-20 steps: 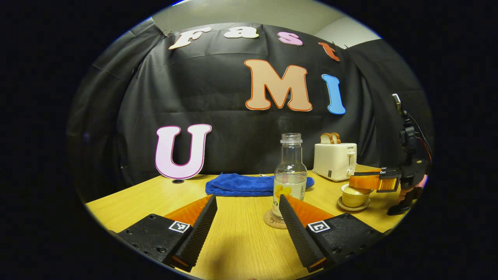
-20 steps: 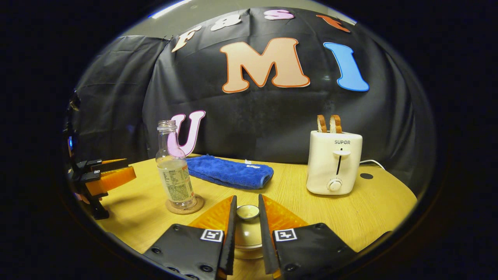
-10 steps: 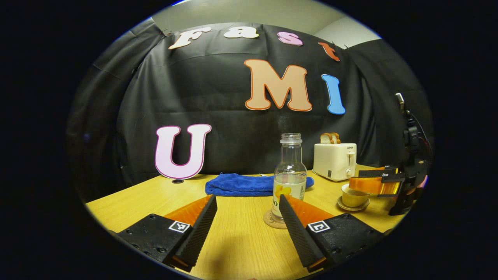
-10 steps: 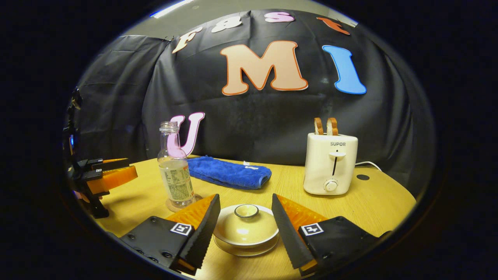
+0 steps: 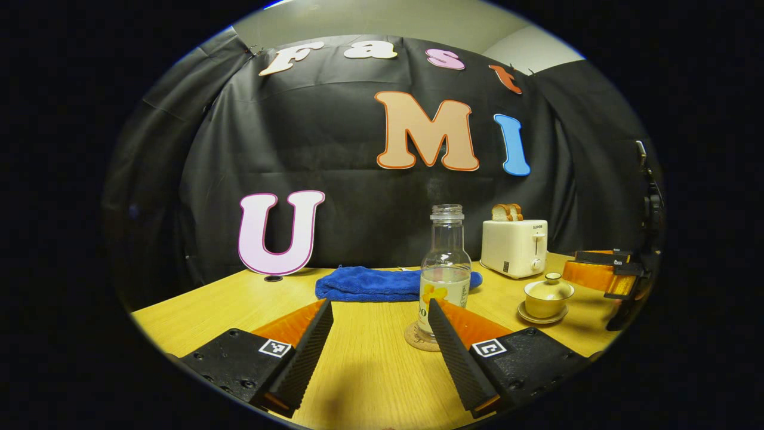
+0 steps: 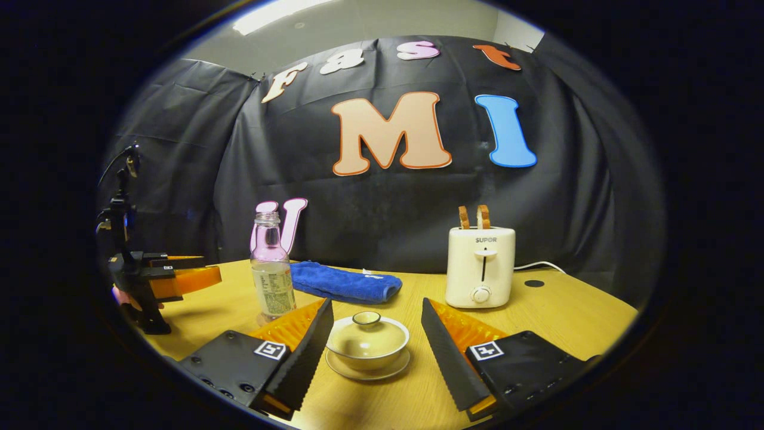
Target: Open the teacup lid with one hand, grasp the water bottle and pour water into the teacup with the other hand; after pouring, place the water bottle on the coaster and then close the teacup lid.
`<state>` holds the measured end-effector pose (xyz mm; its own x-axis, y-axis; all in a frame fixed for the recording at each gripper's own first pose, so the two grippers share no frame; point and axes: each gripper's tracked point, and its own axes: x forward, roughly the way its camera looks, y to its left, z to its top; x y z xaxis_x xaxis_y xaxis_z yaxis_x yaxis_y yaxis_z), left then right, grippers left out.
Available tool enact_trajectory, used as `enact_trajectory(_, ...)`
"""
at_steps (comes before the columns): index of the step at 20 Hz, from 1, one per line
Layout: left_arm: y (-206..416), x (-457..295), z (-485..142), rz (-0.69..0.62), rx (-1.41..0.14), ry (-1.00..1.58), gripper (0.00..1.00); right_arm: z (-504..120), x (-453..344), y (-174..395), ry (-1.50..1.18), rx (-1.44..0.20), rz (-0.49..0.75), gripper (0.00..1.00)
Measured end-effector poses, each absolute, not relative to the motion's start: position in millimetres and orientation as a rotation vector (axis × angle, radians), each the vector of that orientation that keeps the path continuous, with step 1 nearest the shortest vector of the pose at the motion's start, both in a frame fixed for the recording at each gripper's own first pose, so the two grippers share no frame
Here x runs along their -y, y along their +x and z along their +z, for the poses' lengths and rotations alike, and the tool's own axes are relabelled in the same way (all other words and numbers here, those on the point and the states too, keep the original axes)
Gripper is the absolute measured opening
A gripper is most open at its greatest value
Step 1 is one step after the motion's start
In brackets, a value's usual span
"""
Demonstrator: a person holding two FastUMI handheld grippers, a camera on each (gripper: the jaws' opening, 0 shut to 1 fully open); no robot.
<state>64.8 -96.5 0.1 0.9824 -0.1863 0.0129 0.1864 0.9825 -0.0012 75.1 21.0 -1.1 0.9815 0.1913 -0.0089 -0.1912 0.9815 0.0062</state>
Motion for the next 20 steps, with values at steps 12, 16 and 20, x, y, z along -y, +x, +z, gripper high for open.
enact_trajectory(12,56.9,68.0,-0.1,-0.042,0.007,0.001,0.93,3.6,79.3,34.4,-0.010,0.010,-0.235,0.95)
enact_trajectory(16,45.5,52.8,0.0,0.029,0.006,0.002,0.94,4.9,87.4,28.2,-0.012,0.012,-0.288,0.91)
enact_trajectory(20,37.9,41.5,0.4,0.089,0.007,0.003,0.94,5.2,90.9,26.3,-0.012,0.013,-0.303,0.91)
